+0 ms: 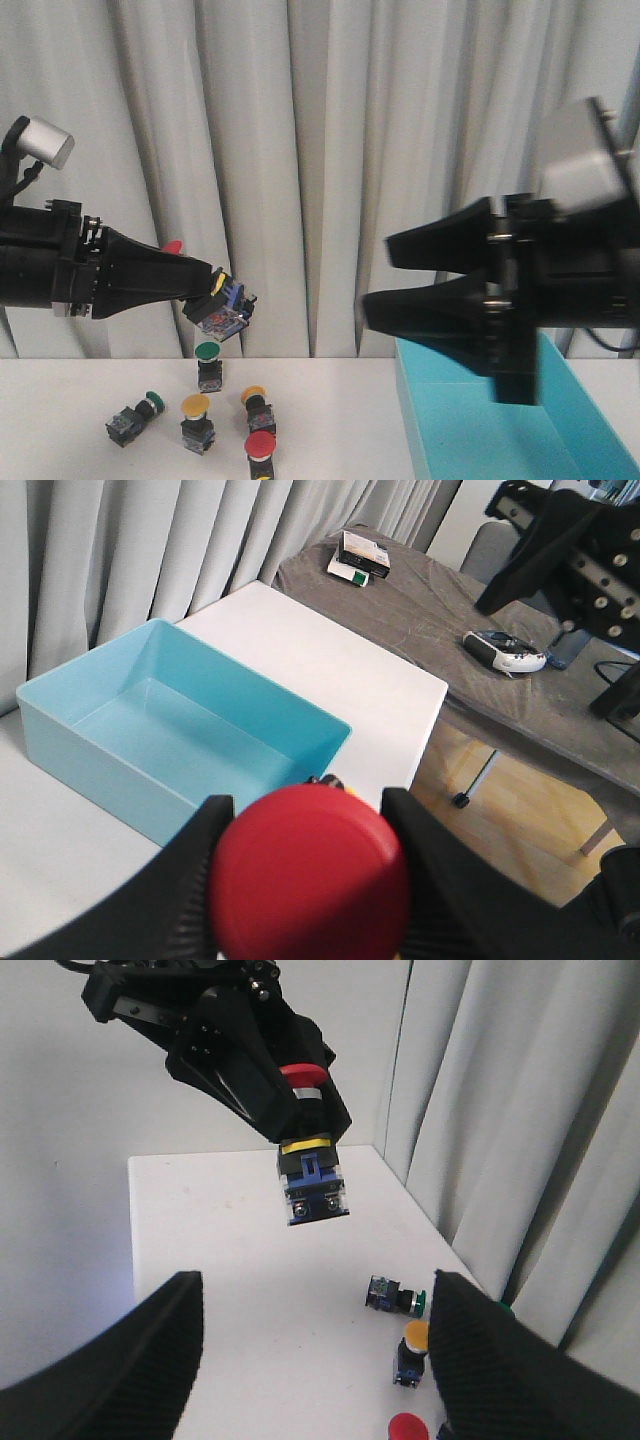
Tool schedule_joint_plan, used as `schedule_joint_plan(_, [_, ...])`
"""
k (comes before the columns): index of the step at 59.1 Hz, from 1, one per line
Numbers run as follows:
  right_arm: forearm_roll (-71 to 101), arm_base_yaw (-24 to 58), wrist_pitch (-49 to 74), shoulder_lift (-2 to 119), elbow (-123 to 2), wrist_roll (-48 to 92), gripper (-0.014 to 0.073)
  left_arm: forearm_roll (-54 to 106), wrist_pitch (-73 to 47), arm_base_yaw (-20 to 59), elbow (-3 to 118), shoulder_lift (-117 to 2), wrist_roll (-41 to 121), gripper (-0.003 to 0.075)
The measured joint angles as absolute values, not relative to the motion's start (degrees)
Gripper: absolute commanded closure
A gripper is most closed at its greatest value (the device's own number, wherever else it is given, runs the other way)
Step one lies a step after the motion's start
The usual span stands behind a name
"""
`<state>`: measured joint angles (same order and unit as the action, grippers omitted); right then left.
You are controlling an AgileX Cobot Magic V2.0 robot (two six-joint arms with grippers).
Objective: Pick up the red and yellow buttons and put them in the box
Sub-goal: 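Close the right gripper on the red button's base below the left gripper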
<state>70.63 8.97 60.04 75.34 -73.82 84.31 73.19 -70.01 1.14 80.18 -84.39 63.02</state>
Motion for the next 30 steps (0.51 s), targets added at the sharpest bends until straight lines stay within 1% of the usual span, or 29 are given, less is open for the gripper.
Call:
schedule_joint_plan(6, [69.49,13.20,55.00,78.27,-75.30,85.42,0.0131,73.19,-70.01,1.14,80.18,-84.39,63.07,0.0707])
schedule_joint_plan(15, [68.04,17.06,52.57,82.11,-78.41,85.43,0.0131,73.19,-70.01,1.14,80.18,-84.39,63.07,0.0707])
schedule_joint_plan(30, [66.18,19.66,52.25,87.70,-84.16,85.01,0.0131,73.19,-70.03,1.14,80.18,-84.39,63.07,0.0707])
